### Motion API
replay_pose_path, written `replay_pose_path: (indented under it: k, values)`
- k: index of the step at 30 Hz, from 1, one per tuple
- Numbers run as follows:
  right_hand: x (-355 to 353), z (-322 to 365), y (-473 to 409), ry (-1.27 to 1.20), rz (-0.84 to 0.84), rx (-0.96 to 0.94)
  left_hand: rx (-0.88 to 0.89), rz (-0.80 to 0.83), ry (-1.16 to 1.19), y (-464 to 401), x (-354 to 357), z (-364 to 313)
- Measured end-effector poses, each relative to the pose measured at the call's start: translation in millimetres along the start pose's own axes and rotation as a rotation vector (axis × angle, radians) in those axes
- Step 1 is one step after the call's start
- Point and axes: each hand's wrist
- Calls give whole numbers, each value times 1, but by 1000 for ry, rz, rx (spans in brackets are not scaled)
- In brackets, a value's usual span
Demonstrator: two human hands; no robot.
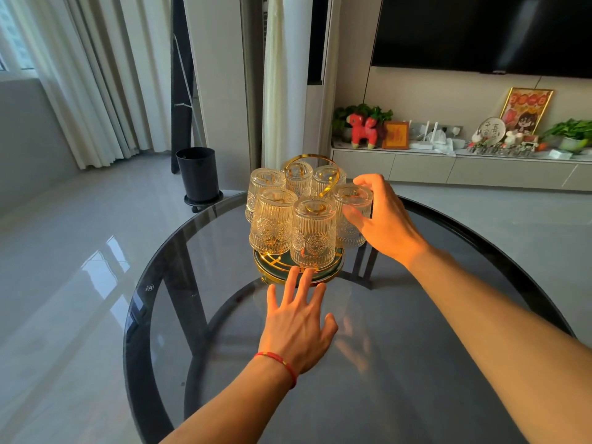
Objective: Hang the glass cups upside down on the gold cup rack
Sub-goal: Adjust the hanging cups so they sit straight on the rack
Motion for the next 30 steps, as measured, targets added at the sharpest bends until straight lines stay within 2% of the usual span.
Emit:
replay_pose_path:
  k: [17,25,30]
  values:
    - [-13,-8,-10,124,80,4,-8,-7,0,-1,3,1]
    - [-16,-11,-15,98,113,-12,-9,-6,-3,-1,4,1]
    - [-14,-3,-27,59,75,22,-12,7,-12,-2,4,0]
Point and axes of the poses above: each hand's wrist, its own y-axis away from the middle knuckle, its own x-axis out of the palm, z = x × y, and after that the axes turned 3 degrees about -y, right-handed
